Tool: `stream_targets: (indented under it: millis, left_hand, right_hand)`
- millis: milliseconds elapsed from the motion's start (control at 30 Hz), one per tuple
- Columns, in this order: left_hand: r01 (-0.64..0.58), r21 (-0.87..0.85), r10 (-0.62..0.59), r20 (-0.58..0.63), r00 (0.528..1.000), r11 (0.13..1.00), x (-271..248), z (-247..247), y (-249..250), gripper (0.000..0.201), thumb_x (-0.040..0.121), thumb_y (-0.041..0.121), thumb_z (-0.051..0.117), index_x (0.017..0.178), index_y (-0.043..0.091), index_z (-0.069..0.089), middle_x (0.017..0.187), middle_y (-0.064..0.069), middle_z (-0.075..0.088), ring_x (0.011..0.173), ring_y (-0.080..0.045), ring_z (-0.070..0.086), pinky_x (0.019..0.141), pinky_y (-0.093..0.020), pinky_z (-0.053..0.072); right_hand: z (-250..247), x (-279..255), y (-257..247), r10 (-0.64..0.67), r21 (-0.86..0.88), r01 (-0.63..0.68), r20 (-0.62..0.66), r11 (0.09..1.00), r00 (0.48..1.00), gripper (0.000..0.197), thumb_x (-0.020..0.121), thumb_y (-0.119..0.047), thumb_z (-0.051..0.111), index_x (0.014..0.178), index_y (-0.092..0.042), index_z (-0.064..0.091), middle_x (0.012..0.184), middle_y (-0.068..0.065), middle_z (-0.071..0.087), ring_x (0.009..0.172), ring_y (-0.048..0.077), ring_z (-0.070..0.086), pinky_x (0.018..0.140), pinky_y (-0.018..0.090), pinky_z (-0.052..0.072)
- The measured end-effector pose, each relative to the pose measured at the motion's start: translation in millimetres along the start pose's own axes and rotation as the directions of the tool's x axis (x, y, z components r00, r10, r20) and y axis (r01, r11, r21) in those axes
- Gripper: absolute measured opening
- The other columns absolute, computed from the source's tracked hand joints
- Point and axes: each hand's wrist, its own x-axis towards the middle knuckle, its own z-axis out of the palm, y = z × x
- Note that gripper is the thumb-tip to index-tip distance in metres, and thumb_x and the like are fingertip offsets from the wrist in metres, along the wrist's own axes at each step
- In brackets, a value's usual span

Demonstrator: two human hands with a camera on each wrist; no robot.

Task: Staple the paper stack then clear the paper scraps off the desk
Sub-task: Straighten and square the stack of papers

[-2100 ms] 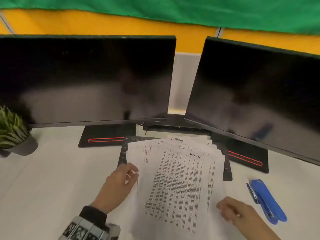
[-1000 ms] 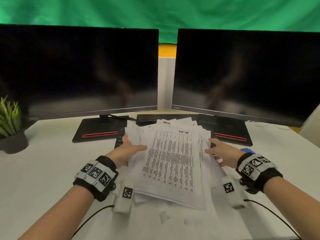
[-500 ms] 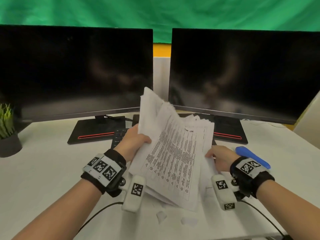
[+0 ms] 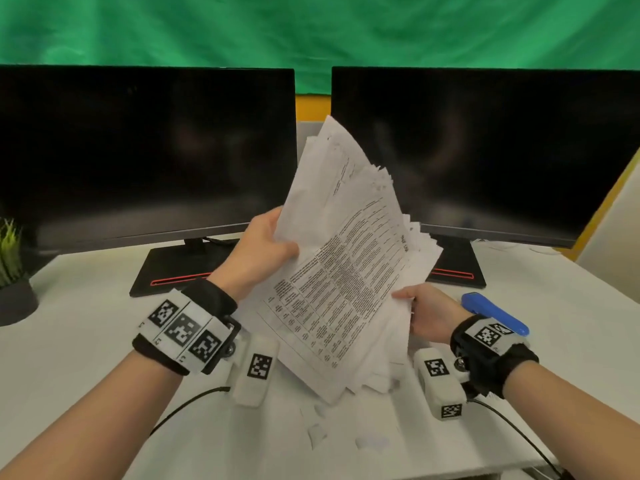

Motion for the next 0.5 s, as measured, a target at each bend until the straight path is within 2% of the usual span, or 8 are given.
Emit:
stream_targets:
  millis: [67, 167, 200, 267, 333, 367, 433, 500]
  left_hand:
    - [-0.031, 0.056, 0.034, -0.048, 0.998, 0.998, -0.9, -0.8, 0.5, 0.049, 0.088, -0.005, 0.053, 0.126, 0.027, 0.052, 0.102, 0.014, 0.066, 0.076, 0.0, 0.07, 0.047, -0.011, 0.05]
    - [-0.102, 0.142, 0.121, -0.133, 0.984, 0.985, 0.0, -2.7, -0.7, 0.052, 0.088, -0.004, 0.052, 0.13, 0.026, 0.051, 0.118, 0.007, 0.063, 0.102, -0.012, 0.062, 0.066, -0.017, 0.05]
    - [-0.124, 0.156, 0.148, -0.154, 0.977, 0.98, 0.0, -3.6, -1.2, 0.052, 0.088, -0.004, 0.052, 0.131, 0.026, 0.05, 0.119, 0.007, 0.062, 0.105, -0.012, 0.06, 0.068, -0.016, 0.049]
    - [-0.165, 0.178, 0.197, -0.183, 0.963, 0.97, 0.4, -6.2, -1.9, 0.051, 0.089, -0.003, 0.051, 0.131, 0.025, 0.05, 0.116, 0.01, 0.06, 0.1, -0.006, 0.058, 0.064, -0.01, 0.047]
    - [-0.206, 0.194, 0.246, -0.207, 0.947, 0.959, 1.0, -9.4, -1.1, 0.048, 0.089, -0.003, 0.051, 0.13, 0.023, 0.05, 0.11, 0.013, 0.058, 0.092, 0.001, 0.057, 0.055, -0.005, 0.048]
    - [-0.229, 0.192, 0.269, -0.217, 0.938, 0.954, 1.3, -11.1, -0.1, 0.046, 0.09, -0.002, 0.051, 0.13, 0.021, 0.051, 0.109, 0.013, 0.058, 0.092, 0.002, 0.056, 0.055, -0.003, 0.048]
    - [-0.269, 0.181, 0.307, -0.238, 0.922, 0.946, 1.9, -14.6, 1.6, 0.044, 0.09, -0.002, 0.05, 0.128, 0.019, 0.051, 0.114, 0.008, 0.059, 0.101, -0.005, 0.058, 0.063, -0.006, 0.051]
    - [-0.309, 0.157, 0.341, -0.258, 0.904, 0.938, 2.0, -18.0, 3.9, 0.044, 0.088, -0.003, 0.05, 0.125, 0.02, 0.052, 0.119, 0.003, 0.06, 0.111, -0.013, 0.057, 0.075, -0.013, 0.052]
  right_hand:
    - [3.8, -1.7, 0.1, 0.003, 0.029, -0.003, 0.003, 1.0, 1.0, 0.037, 0.088, -0.006, 0.049, 0.125, -0.007, 0.053, 0.105, 0.011, 0.065, 0.089, 0.025, 0.063, 0.067, 0.038, 0.048]
    - [8.8, -2.1, -1.9, -0.054, 0.02, 0.054, -0.02, 0.998, 0.998, 0.043, 0.089, -0.004, 0.049, 0.131, -0.007, 0.049, 0.101, 0.01, 0.061, 0.086, 0.024, 0.059, 0.068, 0.036, 0.048]
    - [9.9, -2.0, -3.2, -0.068, 0.031, 0.068, -0.02, 0.997, 0.997, 0.044, 0.088, -0.003, 0.047, 0.133, -0.007, 0.048, 0.104, 0.009, 0.061, 0.087, 0.024, 0.057, 0.069, 0.037, 0.049]
    - [12.8, -3.8, -5.9, -0.076, 0.116, 0.075, 0.004, 0.99, 0.997, 0.043, 0.089, -0.001, 0.044, 0.131, -0.007, 0.048, 0.113, 0.01, 0.06, 0.09, 0.025, 0.055, 0.075, 0.041, 0.052]
    - [14.9, -6.6, -11.0, -0.086, 0.217, 0.071, 0.06, 0.974, 0.995, 0.034, 0.09, 0.002, 0.038, 0.12, -0.007, 0.054, 0.11, 0.013, 0.066, 0.093, 0.03, 0.062, 0.077, 0.048, 0.049]
    - [16.1, -8.6, -14.0, -0.097, 0.258, 0.072, 0.085, 0.963, 0.992, 0.033, 0.09, 0.003, 0.037, 0.117, -0.007, 0.054, 0.106, 0.016, 0.069, 0.093, 0.034, 0.065, 0.077, 0.051, 0.047]
    - [18.2, -10.2, -18.5, -0.118, 0.305, 0.077, 0.118, 0.949, 0.986, 0.039, 0.088, 0.005, 0.039, 0.122, -0.01, 0.052, 0.108, 0.018, 0.069, 0.097, 0.037, 0.066, 0.081, 0.056, 0.044]
    - [20.3, -9.3, -23.0, -0.154, 0.359, 0.099, 0.129, 0.928, 0.98, 0.047, 0.085, 0.006, 0.042, 0.127, -0.013, 0.051, 0.122, 0.016, 0.064, 0.108, 0.037, 0.06, 0.081, 0.059, 0.045]
